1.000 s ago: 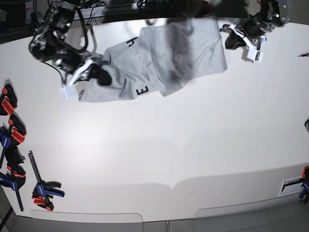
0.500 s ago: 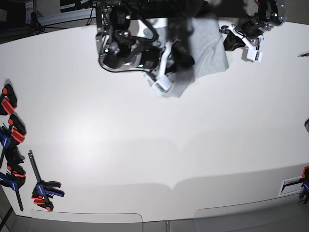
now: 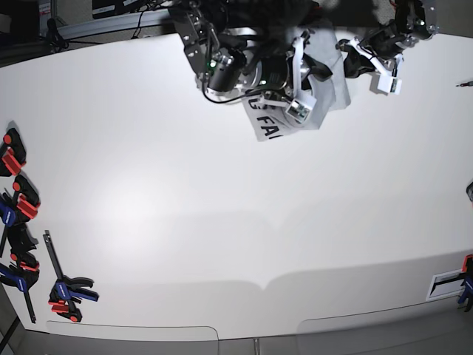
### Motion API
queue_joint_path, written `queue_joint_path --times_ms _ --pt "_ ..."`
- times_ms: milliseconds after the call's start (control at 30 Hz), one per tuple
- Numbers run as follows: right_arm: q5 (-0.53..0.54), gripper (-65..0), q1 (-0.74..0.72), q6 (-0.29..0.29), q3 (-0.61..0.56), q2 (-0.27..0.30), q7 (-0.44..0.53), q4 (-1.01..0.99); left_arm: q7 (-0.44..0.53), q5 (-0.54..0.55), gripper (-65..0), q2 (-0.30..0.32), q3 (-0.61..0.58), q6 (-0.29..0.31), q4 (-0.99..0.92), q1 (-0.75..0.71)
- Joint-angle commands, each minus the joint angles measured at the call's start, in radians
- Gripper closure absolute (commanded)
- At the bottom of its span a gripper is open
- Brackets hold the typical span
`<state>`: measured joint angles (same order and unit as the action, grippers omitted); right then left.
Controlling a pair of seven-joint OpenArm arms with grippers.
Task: Fold the T-shirt properly
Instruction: 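Lift the folded grey shirt bundle with both grippers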
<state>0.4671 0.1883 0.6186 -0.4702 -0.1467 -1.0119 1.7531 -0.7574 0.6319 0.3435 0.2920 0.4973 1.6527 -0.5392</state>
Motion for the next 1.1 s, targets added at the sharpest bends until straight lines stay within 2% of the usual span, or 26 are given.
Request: queue_joint_path --times_ms 0,233,267,333,367,400,533,733,833,967,1067 --pt "0.020 0.0 -0.008 -0.002 -0.011 -0.010 0.036 0.005 -0.034 -0.029 0.0 0.006 0.002 -0.011 0.002 -0.010" --pt "0.010 0.0 -0.008 -0.003 -0.021 -0.010 0.034 0.000 -0.034 -0.028 0.0 0.006 0.002 -0.011 0.002 -0.010" --pt "0.026 -1.7 -0.008 -0.003 -0.021 -0.010 0.022 0.000 -0.034 -0.028 0.0 0.006 0.002 -0.012 0.002 -0.010" --pt "0.091 -19.0 -0.008 -0.003 -0.021 -0.010 -0.005 0.000 -0.034 -0.028 0.0 0.006 0.002 -0.011 0.002 -0.010" --pt "0.132 -24.5 -0.008 -0.002 -0.022 -0.010 -0.014 0.000 -0.034 -0.028 0.0 0.006 0.002 -0.011 0.002 -0.010" --pt "0.173 -26.6 -0.008 0.001 -0.022 -0.010 -0.017 0.000 -0.034 -0.029 0.0 0.006 0.002 -0.011 0.002 -0.010" --pt "0.327 -26.5 -0.008 0.021 -0.022 -0.010 -0.017 0.000 -0.034 -0.029 0.0 0.006 0.002 -0.011 0.002 -0.010" --pt "0.448 -26.5 -0.010 0.075 -0.022 -0.010 -0.018 0.000 -0.034 -0.029 0.0 0.006 0.006 -0.011 0.017 -0.009" --pt "0.456 -26.5 -0.018 0.080 -0.022 -0.010 -0.017 0.001 -0.035 -0.028 0.0 0.006 0.042 -0.012 0.061 -0.010" --pt "0.444 -26.5 -0.076 0.080 -0.019 -0.010 -0.016 0.001 -0.035 -0.026 0.0 0.006 0.149 -0.012 0.164 -0.010" --pt "0.363 -25.8 -0.142 0.080 -0.019 -0.010 -0.018 0.001 -0.041 0.010 0.0 0.006 0.256 -0.012 0.249 -0.013"
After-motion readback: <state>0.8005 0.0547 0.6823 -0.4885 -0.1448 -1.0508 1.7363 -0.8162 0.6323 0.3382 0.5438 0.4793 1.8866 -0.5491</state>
